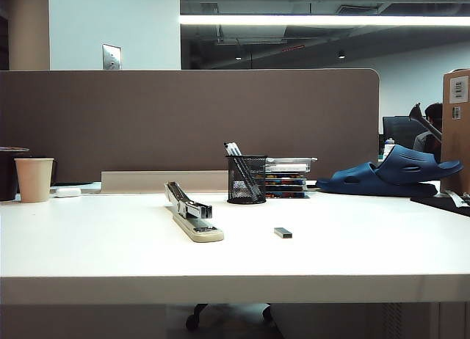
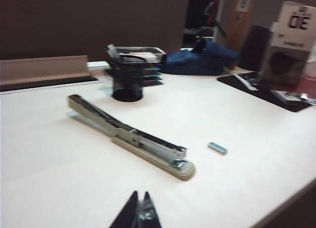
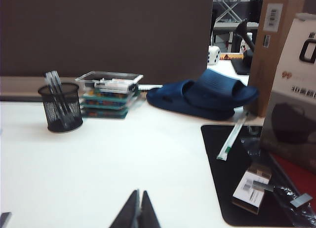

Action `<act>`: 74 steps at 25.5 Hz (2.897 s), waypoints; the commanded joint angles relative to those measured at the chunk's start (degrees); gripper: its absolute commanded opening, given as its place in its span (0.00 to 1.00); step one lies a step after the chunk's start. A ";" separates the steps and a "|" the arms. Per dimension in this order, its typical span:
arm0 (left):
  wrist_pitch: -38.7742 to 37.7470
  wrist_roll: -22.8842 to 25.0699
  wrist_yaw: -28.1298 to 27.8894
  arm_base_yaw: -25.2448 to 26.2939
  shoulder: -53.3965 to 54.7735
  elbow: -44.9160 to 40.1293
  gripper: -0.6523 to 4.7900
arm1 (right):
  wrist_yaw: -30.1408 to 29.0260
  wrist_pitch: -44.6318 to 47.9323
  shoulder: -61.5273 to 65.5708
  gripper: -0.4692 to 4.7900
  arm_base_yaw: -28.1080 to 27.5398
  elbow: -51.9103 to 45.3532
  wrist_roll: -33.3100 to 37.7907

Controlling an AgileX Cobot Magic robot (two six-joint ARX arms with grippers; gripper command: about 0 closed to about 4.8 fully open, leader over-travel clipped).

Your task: Pick up a set of staples and put them into the open stapler.

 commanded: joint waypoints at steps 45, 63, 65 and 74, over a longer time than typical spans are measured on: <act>-7.21 0.07 5.20 0.09 0.00 0.11 0.11 | -14.78 -36.33 84.08 0.83 13.94 60.61 -0.20; -8.28 0.07 5.05 0.09 0.00 0.11 0.11 | -9.68 -29.16 100.69 0.83 22.27 64.96 3.15; -8.31 0.07 5.03 0.09 0.00 0.11 0.11 | -9.68 -28.35 101.33 0.83 22.43 64.96 3.74; -8.31 0.07 5.05 0.07 0.00 0.11 0.11 | -8.70 -26.91 107.58 0.83 23.47 67.54 4.61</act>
